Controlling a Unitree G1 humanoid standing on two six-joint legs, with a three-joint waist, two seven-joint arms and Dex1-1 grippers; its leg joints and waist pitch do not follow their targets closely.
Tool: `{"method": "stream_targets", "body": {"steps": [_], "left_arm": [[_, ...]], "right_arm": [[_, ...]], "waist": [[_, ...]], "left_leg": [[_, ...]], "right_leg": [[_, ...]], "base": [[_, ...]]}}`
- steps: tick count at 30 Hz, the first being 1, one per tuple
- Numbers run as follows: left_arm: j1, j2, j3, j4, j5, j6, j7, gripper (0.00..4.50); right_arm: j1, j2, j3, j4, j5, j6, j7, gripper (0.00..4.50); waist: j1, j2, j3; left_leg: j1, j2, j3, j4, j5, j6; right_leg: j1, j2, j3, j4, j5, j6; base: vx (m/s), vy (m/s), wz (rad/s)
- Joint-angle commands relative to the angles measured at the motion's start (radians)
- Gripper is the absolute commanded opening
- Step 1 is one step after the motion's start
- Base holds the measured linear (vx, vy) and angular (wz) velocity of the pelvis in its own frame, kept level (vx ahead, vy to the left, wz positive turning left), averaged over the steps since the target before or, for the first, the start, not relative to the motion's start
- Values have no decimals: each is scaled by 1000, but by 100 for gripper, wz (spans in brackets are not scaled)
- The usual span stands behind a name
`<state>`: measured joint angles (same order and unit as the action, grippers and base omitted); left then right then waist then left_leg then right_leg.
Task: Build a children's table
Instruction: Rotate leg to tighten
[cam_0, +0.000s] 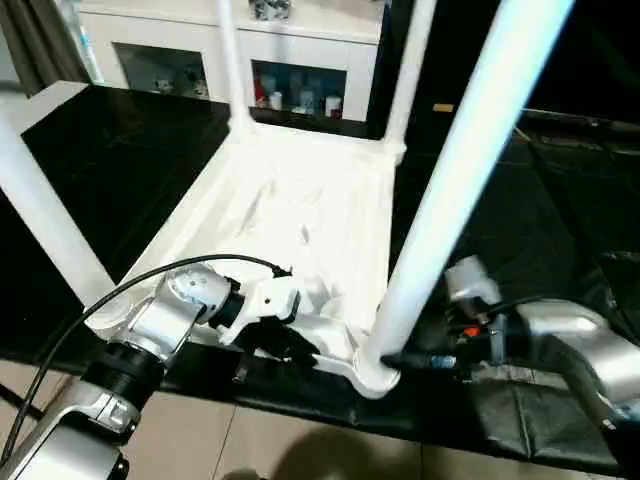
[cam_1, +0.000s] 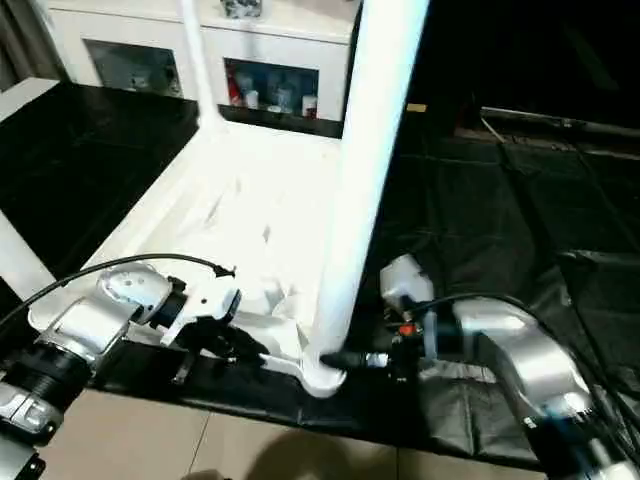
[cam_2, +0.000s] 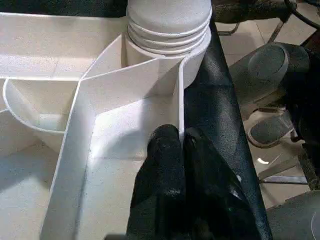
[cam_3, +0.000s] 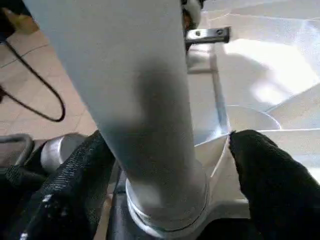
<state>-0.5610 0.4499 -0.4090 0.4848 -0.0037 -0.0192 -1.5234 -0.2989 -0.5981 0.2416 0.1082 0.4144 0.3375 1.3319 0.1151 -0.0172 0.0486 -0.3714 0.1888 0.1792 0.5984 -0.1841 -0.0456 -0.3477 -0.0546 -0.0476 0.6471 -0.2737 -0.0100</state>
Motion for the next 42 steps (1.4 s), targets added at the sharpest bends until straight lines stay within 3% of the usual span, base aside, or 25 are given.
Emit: {"method": "stream_targets", "body": {"steps": [1,5,9,11,15,19,23,25,28,31,32,33,34,35,36,38,39,42], "left_arm": [[-13,-4,-37,14,22,-13,-35,0],[-15,-3,-36,18,22,-17,-29,0],[-17,-1,-35,24,22,-19,-23,0],[-19,0,-34,30,24,-22,-19,0],[-23,-1,-31,45,27,-28,-9,0],[-31,-8,-23,62,27,-20,12,0],[-58,-47,20,111,18,42,105,0],[-70,-60,32,130,17,72,138,0],[-100,-97,68,176,3,123,217,0],[-138,-153,108,228,-1,176,345,0],[-146,-166,113,238,2,193,375,0],[-154,-181,121,246,4,213,404,0],[-154,-181,121,246,4,213,404,0],[-160,-196,129,254,6,225,438,0],[-175,-244,154,265,2,255,527,0],[-180,-259,162,271,2,260,554,0],[-189,-283,164,286,12,255,593,0],[-199,-307,166,302,26,245,641,0]], "right_arm": [[-55,1,22,79,-33,-36,55,341],[-71,4,30,103,-38,-47,73,298],[-86,11,36,128,-42,-58,97,285],[-91,16,38,142,-45,-68,108,253],[-100,30,43,175,-47,-86,125,246],[-90,48,36,167,-28,-71,119,212],[-58,93,8,138,5,-27,52,206],[-54,113,-3,145,-4,-34,14,205],[-51,169,-28,180,-37,-57,-104,205],[-80,265,-64,257,-111,-95,-342,199],[-94,290,-72,276,-126,-85,-402,197],[-107,312,-76,291,-142,-79,-454,196],[-107,312,-76,291,-142,-79,-454,196],[-121,334,-81,305,-154,-74,-501,196],[-161,400,-95,344,-181,-63,-637,195],[-171,420,-101,354,-190,-60,-676,194],[-196,465,-111,379,-220,-57,-768,194],[-211,508,-114,394,-247,-52,-833,193]], "waist": [[-3,-10,-62],[0,-10,-62],[1,-14,-63],[1,-13,-64],[0,-14,-62],[0,-13,-62],[2,-5,-60],[0,-9,-59],[-9,-9,-55],[-24,-8,-54],[-35,-14,-55],[-43,-10,-52],[-46,-10,-54],[-45,-10,-57],[-48,-11,-57],[-52,-13,-60],[-51,-17,-65],[-51,-17,-70]], "left_leg": [[12,53,-16,-58,-52,92],[14,56,-16,-57,-63,88],[13,55,-16,-57,-67,89],[14,55,-16,-57,-69,87],[14,56,-16,-59,-80,82],[15,57,-16,-61,-86,76],[19,57,-17,-63,-108,63],[19,57,-17,-66,-129,50],[18,54,-18,-72,-164,17],[18,53,-23,-78,-180,-16],[6,49,-26,-80,-172,-23],[1,46,-28,-85,-170,-30],[11,47,-27,-81,-188,-29],[16,48,-24,-75,-183,-20],[14,47,-21,-73,-149,-6],[14,43,-20,-71,-118,3],[9,42,-19,-68,-76,16],[8,41,-18,-64,-22,52]], "right_leg": [[30,-95,43,-62,148,-265],[29,-95,44,-63,142,-268],[30,-96,43,-62,153,-270],[29,-97,42,-63,146,-272],[29,-96,42,-65,121,-270],[28,-96,42,-66,111,-269],[25,-98,44,-71,84,-272],[25,-99,43,-75,47,-271],[24,-101,43,-85,-46,-257],[22,-105,42,-89,-94,-244],[34,-104,40,-87,-108,-233],[33,-100,35,-90,-136,-216],[27,-103,40,-97,-155,-211],[26,-106,44,-99,-131,-217],[25,-101,47,-91,-56,-233],[27,-99,44,-88,-12,-245],[32,-97,46,-82,49,-245],[31,-93,45,-70,174,-254]], "base": [[0,0,0],[0,0,0],[0,0,0],[0,0,0],[0,0,0],[0,0,0],[0,0,0],[0,0,0],[0,0,0],[0,0,0],[-34,10,-20],[-34,10,-20],[0,0,0],[0,0,0],[0,0,0],[0,0,0],[0,0,0],[0,0,0]]}}
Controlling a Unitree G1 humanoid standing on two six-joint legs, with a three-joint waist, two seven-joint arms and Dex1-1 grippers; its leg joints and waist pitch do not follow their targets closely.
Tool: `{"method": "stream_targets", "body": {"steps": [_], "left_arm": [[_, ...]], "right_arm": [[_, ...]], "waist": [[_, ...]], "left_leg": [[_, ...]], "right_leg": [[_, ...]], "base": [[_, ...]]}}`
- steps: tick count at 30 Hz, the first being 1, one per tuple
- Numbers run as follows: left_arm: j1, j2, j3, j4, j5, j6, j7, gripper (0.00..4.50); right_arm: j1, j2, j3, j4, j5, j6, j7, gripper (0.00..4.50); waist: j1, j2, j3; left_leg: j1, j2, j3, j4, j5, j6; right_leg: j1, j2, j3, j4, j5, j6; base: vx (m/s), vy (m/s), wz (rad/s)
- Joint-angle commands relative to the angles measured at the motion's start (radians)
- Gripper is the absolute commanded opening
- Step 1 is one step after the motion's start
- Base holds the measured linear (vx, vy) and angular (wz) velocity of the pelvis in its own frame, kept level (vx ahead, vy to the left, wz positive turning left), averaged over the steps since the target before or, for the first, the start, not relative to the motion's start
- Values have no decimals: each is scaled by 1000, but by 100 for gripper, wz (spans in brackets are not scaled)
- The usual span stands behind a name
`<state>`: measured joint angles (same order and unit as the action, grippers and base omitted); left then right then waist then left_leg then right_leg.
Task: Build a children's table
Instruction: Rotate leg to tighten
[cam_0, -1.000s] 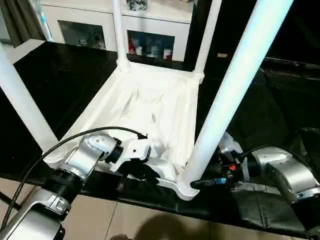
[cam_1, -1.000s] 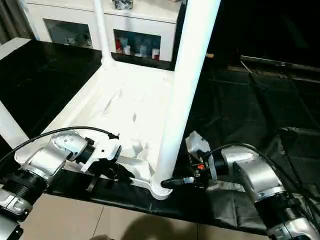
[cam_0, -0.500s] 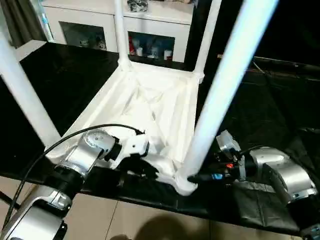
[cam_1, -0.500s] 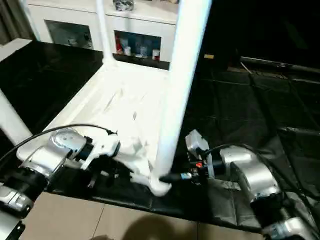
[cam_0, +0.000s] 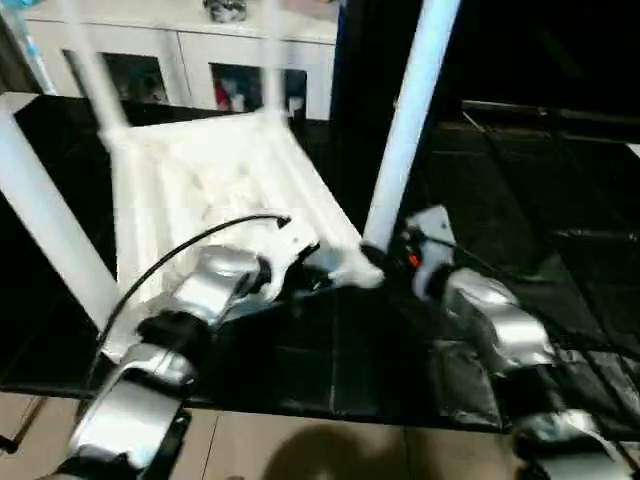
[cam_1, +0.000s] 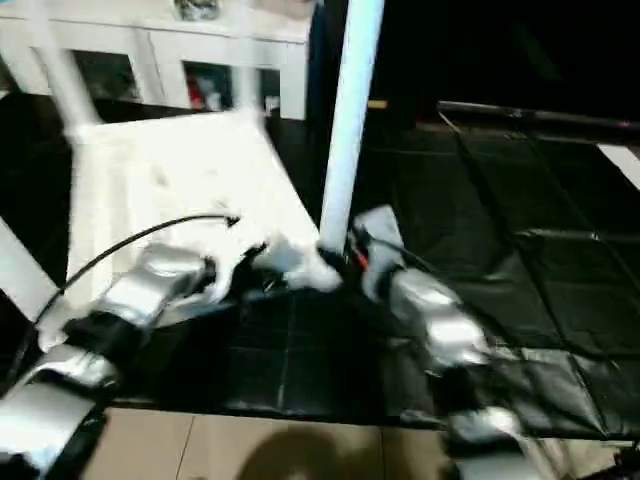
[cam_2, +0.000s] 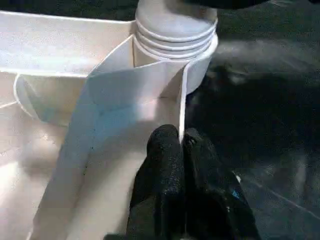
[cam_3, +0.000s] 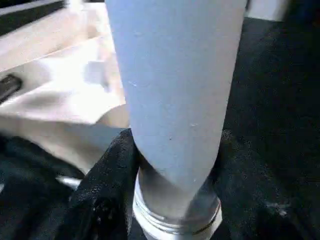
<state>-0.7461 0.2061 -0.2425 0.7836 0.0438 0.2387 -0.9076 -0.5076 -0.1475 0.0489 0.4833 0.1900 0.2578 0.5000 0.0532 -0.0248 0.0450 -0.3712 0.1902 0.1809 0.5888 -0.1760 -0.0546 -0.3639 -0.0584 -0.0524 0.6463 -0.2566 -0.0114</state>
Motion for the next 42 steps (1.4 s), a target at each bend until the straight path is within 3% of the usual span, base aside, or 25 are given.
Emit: {"method": "stream_targets", "body": {"steps": [1,3,4,7,9,13,21,27,31,32,35,42], "left_arm": [[-14,-64,-1,4,-22,-13,26,0],[-12,-67,-11,-2,-11,-18,31,0],[-11,-66,-11,-3,-10,-17,32,0],[-6,-52,-10,1,-2,-28,16,0],[-4,-42,-12,4,1,-37,7,0],[7,-10,-25,1,5,-61,-45,0],[58,95,-85,-54,-4,-171,-321,0],[76,139,-123,-78,-15,-241,-473,0],[87,157,-147,-97,-11,-273,-536,0],[91,163,-158,-106,-8,-284,-555,0],[97,170,-173,-120,-5,-297,-583,0],[103,176,-190,-129,13,-318,-608,0]], "right_arm": [[-2,57,78,19,-23,27,-1,193],[8,68,92,3,-24,15,16,193],[12,67,94,-2,-28,17,15,249],[36,59,87,-34,-15,25,35,265],[49,51,84,-51,-11,24,48,304],[83,-1,67,-100,15,16,122,336],[136,-239,41,-193,80,16,448,396],[145,-376,87,-243,118,42,691,446],[141,-408,123,-246,122,22,790,446],[138,-410,132,-245,128,19,822,446],[130,-412,150,-239,129,12,863,446],[87,-398,193,-195,98,7,904,385]], "waist": [[12,-7,-65],[15,-8,-61],[15,-7,-59],[15,-4,-56],[19,-2,-57],[25,-3,-57],[40,-3,-54],[56,-6,-58],[64,-4,-58],[66,-9,-57],[70,-6,-55],[86,-9,-57]], "left_leg": [[8,40,-19,-54,-20,75],[9,40,-17,-55,-45,84],[9,42,-18,-57,-63,80],[13,45,-18,-61,-101,60],[14,47,-19,-61,-93,57],[13,47,-18,-60,-96,66],[14,51,-17,-61,-125,65],[11,54,-15,-56,-92,91],[14,55,-14,-55,-102,94],[13,56,-14,-56,-106,94],[15,59,-14,-58,-117,85],[18,59,-12,-56,-101,73]], "right_leg": [[45,-89,50,-67,192,-258],[45,-90,49,-70,177,-257],[45,-91,50,-74,150,-254],[42,-92,51,-81,80,-245],[42,-92,52,-79,89,-239],[44,-93,54,-79,114,-235],[43,-93,54,-82,73,-234],[43,-91,48,-71,148,-249],[38,-93,47,-73,125,-256],[38,-93,46,-74,108,-255],[33,-94,47,-75,78,-255],[31,-95,48,-72,72,-249]], "base": [[0,0,0],[0,0,0],[0,0,0],[0,0,0],[0,0,0],[0,0,0],[0,0,0],[0,0,0],[0,0,0],[0,0,0],[0,0,0],[0,0,0]]}}
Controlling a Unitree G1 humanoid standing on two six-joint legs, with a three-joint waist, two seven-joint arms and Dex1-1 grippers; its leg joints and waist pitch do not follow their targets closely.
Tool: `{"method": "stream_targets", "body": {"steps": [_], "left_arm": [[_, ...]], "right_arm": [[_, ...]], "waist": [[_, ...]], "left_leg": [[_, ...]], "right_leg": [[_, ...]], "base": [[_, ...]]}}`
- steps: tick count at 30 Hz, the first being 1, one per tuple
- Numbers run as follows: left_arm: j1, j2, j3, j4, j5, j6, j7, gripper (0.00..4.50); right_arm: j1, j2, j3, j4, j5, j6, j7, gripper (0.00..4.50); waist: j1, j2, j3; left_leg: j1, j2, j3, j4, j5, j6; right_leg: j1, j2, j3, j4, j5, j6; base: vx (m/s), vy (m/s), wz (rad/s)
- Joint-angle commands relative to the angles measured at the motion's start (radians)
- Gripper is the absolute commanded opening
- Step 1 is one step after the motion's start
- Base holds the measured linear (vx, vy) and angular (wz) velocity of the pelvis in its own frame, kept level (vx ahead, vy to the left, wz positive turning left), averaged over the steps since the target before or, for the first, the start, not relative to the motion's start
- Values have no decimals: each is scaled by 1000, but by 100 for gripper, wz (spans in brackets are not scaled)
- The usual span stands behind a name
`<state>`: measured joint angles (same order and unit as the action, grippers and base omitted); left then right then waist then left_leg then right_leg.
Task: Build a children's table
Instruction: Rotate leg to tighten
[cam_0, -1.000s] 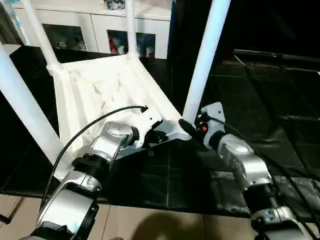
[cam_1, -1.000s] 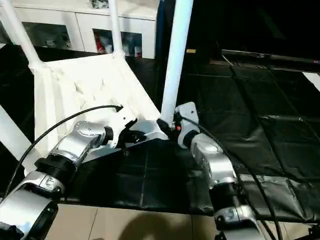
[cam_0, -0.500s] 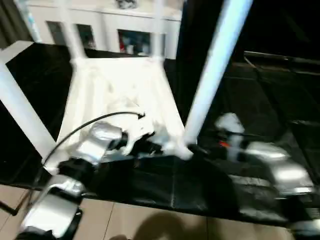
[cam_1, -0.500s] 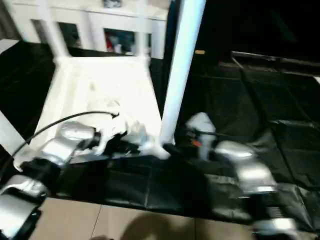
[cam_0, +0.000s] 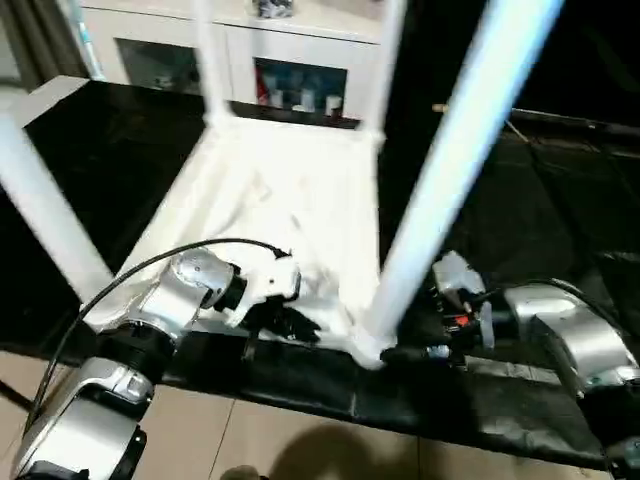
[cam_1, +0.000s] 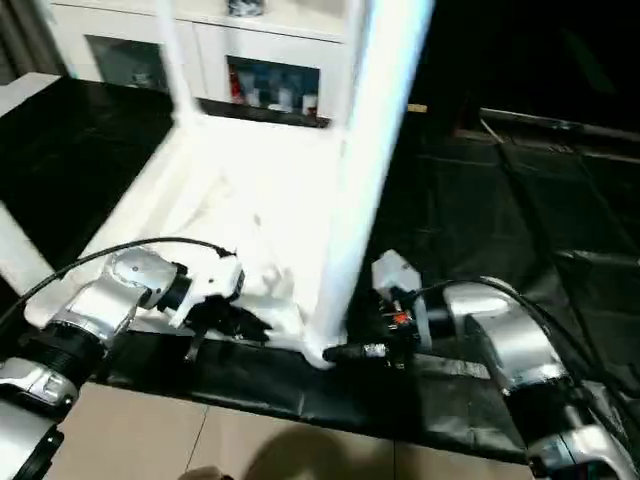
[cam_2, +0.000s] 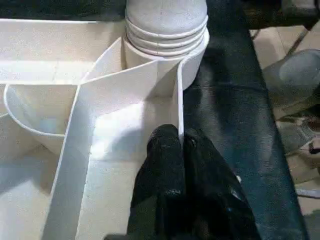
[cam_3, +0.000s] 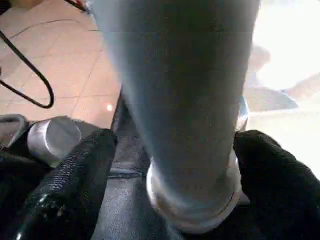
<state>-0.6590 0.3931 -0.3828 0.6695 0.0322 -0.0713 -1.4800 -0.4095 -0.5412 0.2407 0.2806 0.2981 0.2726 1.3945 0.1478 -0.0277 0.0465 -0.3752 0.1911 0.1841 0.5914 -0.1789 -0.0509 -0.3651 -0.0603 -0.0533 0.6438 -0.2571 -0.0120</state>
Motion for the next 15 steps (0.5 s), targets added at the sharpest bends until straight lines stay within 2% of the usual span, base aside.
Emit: {"method": "stream_targets", "body": {"steps": [1,3,5,7,15], "left_arm": [[16,-11,-50,-16,24,-9,-36,0],[17,-11,-51,-17,23,-9,-36,0],[18,-9,-52,-18,21,-10,-38,0],[17,-8,-53,-14,22,-14,-38,0],[13,-6,-47,3,27,-24,-26,0]], "right_arm": [[-22,4,3,26,-16,-18,8,373],[-33,13,2,43,-21,-31,4,367],[-41,20,1,56,-23,-40,3,342],[-54,24,2,73,-22,-46,11,329],[-71,23,8,99,-22,-58,51,265]], "waist": [[-8,-6,-59],[-9,-7,-58],[-11,-7,-59],[-10,-10,-59],[-9,-10,-60]], "left_leg": [[21,58,-16,-60,-95,69],[20,56,-16,-60,-101,63],[19,56,-16,-60,-101,61],[19,55,-15,-59,-93,64],[19,56,-15,-57,-86,73]], "right_leg": [[33,-94,49,-69,77,-248],[33,-94,48,-70,66,-245],[33,-95,47,-69,65,-246],[34,-92,48,-68,78,-244],[34,-93,47,-67,80,-244]], "base": [[0,0,0],[0,0,0],[0,0,0],[0,0,0],[0,0,0]]}}
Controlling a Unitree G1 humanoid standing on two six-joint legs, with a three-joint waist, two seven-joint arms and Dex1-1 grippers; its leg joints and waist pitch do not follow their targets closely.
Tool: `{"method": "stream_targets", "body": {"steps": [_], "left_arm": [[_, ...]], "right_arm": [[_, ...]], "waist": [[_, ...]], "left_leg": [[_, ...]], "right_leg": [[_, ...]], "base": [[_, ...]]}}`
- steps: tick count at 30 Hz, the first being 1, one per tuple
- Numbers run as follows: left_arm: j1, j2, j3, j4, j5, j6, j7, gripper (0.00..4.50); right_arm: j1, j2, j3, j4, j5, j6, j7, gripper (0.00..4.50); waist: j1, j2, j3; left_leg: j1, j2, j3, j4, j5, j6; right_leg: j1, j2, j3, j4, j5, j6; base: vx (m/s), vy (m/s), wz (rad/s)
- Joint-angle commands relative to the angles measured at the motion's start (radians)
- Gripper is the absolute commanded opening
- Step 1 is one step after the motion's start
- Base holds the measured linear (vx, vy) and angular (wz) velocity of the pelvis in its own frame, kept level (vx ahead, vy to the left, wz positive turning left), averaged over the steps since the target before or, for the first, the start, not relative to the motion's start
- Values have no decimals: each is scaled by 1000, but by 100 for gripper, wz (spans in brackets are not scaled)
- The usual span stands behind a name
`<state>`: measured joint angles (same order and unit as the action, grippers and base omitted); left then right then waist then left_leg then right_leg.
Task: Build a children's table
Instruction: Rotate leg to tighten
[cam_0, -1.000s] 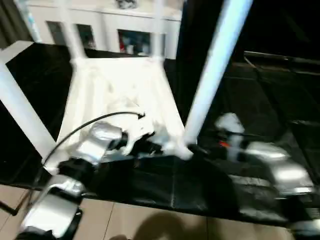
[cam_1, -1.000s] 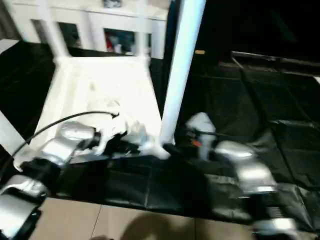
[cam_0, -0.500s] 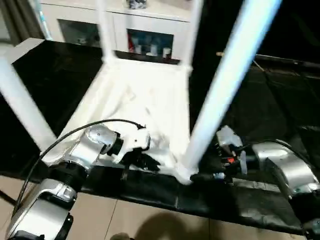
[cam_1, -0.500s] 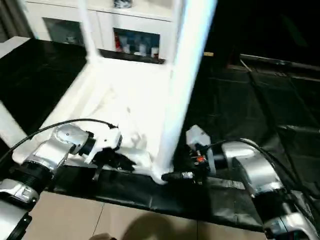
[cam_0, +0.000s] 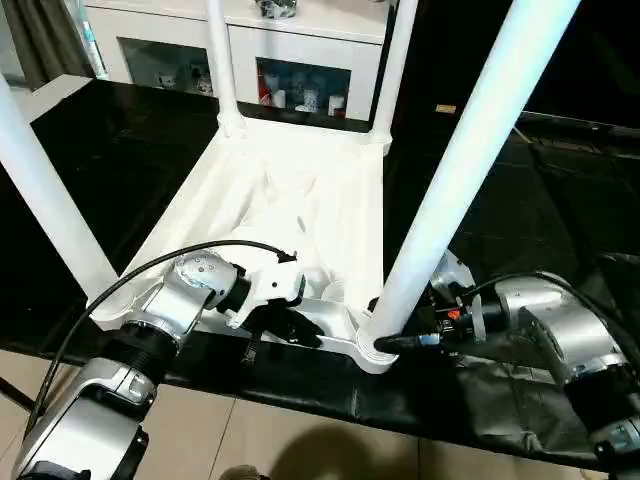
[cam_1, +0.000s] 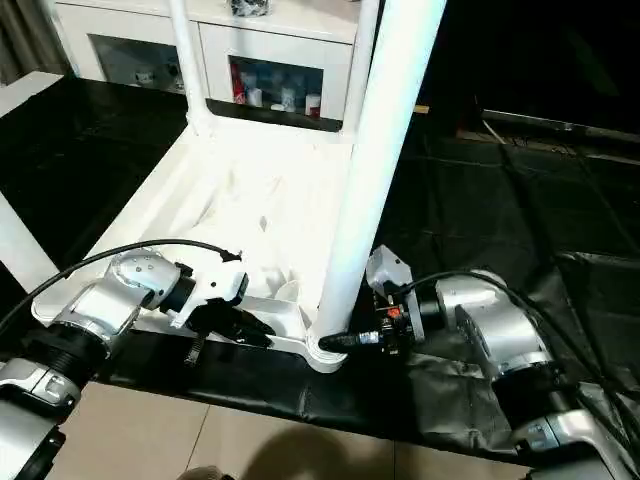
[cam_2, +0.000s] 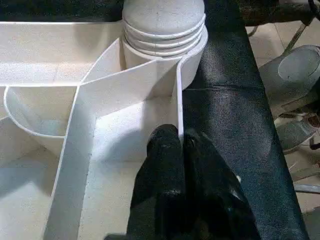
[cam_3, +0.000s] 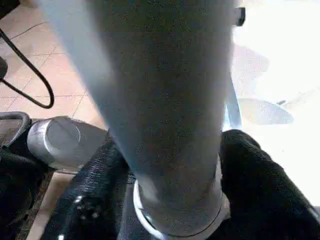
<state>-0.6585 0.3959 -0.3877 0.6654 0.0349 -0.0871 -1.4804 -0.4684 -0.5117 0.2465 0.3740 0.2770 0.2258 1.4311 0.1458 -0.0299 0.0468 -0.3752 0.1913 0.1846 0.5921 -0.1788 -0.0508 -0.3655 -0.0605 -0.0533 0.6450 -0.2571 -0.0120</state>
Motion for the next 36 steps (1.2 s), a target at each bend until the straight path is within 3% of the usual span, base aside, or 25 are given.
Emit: {"method": "stream_targets", "body": {"steps": [1,5,11,12,14,18,19,20,21,23,25,29,30,31,33,36], "left_arm": [[12,-10,-41,9,25,-10,-22,0],[10,-17,-28,17,18,-2,0,0],[7,-29,-11,28,11,21,30,0],[4,-37,-1,30,5,47,50,0],[-1,-48,14,31,2,88,85,0],[-8,-73,41,35,-4,146,154,0],[-13,-99,63,32,-5,200,219,0],[-14,-101,64,32,-5,203,223,0],[-20,-132,82,27,-6,253,292,0],[-24,-149,89,22,-4,275,329,0],[-37,-203,119,14,-7,336,434,0],[-57,-264,150,23,-8,362,557,0],[-59,-277,157,22,-8,368,577,0],[-61,-292,160,24,-5,363,598,0],[-62,-315,163,19,-1,366,625,0],[-56,-307,157,10,5,369,621,0]], "right_arm": [[-13,-6,2,8,-1,-13,17,253],[-7,-1,3,3,4,-8,23,216],[18,23,-8,-37,25,27,-3,202],[32,37,-14,-60,31,46,-32,202],[54,57,-20,-86,26,59,-92,201],[79,103,-37,-108,-4,76,-230,199],[89,152,-51,-113,-29,99,-345,198],[89,156,-53,-113,-30,101,-352,197],[89,217,-74,-114,-47,133,-467,196],[85,248,-79,-109,-64,142,-525,196],[60,322,-82,-82,-110,162,-672,195],[12,398,-92,-30,-147,180,-821,192],[2,415,-95,-21,-155,183,-853,192],[-11,435,-100,-11,-158,196,-884,192],[-27,467,-101,-6,-176,183,-919,192],[-26,483,-123,-14,-166,169,-932,261]], "waist": [[-7,-8,-61],[-8,-8,-60],[-8,-7,-60],[-9,-2,-59],[-8,-4,-57],[-17,-4,-51],[-20,-1,-49],[-27,-3,-46],[-39,-4,-44],[-52,-6,-45],[-62,-5,-45],[-74,-6,-48],[-73,-6,-51],[-76,-14,-51],[-79,-7,-53],[-78,-6,-56]], "left_leg": [[18,55,-15,-58,-84,74],[19,55,-15,-58,-92,71],[18,55,-16,-58,-89,69],[20,55,-16,-60,-99,65],[21,56,-17,-62,-115,55],[26,54,-20,-72,-185,11],[26,55,-22,-75,-195,3],[25,54,-23,-79,-216,-11],[24,53,-26,-83,-232,-27],[19,50,-30,-85,-238,-37],[21,49,-29,-85,-241,-39],[21,43,-25,-78,-204,-25],[19,43,-24,-76,-175,-13],[17,43,-22,-75,-157,-6],[16,42,-22,-74,-122,6],[16,41,-20,-71,-87,37]], "right_leg": [[35,-92,47,-67,85,-245],[34,-92,47,-70,68,-242],[35,-92,47,-69,77,-245],[34,-92,47,-71,65,-243],[33,-93,48,-73,40,-240],[29,-97,51,-92,-115,-216],[29,-99,51,-94,-139,-212],[27,-97,51,-97,-182,-203],[26,-98,51,-100,-230,-192],[29,-100,50,-105,-280,-171],[23,-97,52,-108,-280,-168],[23,-93,56,-107,-219,-179],[27,-92,57,-104,-169,-180],[28,-90,56,-101,-135,-183],[30,-87,54,-93,-55,-198],[36,-87,54,-87,37,-209]], "base": [[0,0,0],[0,0,0],[0,0,0],[0,0,0],[0,0,0],[0,0,0],[0,0,0],[0,0,0],[0,0,0],[0,0,0],[0,0,0],[0,0,0],[0,0,0],[0,0,0],[0,0,0],[0,0,0]]}}
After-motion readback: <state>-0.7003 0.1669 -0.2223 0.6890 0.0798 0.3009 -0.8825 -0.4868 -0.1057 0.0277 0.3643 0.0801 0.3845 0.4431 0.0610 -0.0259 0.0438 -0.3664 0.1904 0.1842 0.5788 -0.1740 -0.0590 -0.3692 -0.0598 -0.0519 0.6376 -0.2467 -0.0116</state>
